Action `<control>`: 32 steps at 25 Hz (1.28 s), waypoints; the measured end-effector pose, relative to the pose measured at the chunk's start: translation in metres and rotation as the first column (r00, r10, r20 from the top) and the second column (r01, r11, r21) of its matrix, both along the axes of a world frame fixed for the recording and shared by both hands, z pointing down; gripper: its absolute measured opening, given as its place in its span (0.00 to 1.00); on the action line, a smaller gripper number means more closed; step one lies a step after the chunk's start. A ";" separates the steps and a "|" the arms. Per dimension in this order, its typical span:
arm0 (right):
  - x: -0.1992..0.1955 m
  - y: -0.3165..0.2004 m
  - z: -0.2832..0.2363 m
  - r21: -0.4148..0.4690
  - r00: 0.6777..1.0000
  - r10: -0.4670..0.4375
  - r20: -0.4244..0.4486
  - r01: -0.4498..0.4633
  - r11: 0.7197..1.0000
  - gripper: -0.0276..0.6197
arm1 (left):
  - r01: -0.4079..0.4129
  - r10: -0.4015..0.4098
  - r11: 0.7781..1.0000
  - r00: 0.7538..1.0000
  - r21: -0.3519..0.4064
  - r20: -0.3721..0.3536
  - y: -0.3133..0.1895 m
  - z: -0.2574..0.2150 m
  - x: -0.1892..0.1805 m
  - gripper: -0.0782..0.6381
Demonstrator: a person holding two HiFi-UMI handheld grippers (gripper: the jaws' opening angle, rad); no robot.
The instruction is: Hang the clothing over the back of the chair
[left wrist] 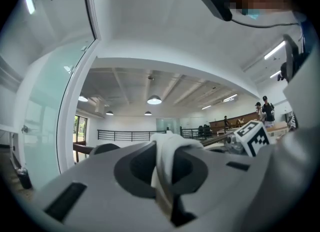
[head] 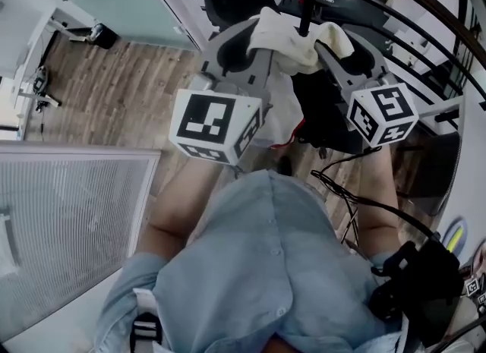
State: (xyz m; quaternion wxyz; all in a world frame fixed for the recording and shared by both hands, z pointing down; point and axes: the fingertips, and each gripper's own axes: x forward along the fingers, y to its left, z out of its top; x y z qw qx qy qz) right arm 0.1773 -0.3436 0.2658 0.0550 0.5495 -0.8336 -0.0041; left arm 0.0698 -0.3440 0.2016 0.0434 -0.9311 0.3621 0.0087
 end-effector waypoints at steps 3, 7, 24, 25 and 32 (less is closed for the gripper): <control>0.014 0.001 0.013 -0.037 0.999 -0.029 0.013 0.030 0.999 0.45 | 0.014 -0.014 0.999 1.000 0.040 0.003 -0.012 -0.018 0.001 0.15; 0.031 0.002 0.029 -0.077 0.999 -0.029 0.027 0.031 0.997 0.54 | 0.013 -0.013 0.995 1.000 0.096 0.002 -0.024 -0.043 0.005 0.15; 0.139 0.030 -0.004 0.180 0.709 -0.159 0.687 0.046 0.983 0.66 | 0.013 -0.023 0.967 0.999 0.253 0.037 -0.059 -0.142 0.059 0.15; 0.151 0.032 -0.006 0.209 0.654 -0.177 0.735 0.030 0.977 0.65 | 0.025 -0.034 0.967 0.999 0.254 0.030 -0.063 -0.145 0.057 0.15; 0.078 0.010 0.008 0.101 0.946 -0.147 0.290 0.123 0.987 0.66 | 0.098 -0.100 0.968 0.995 0.233 0.000 -0.091 -0.146 0.045 0.15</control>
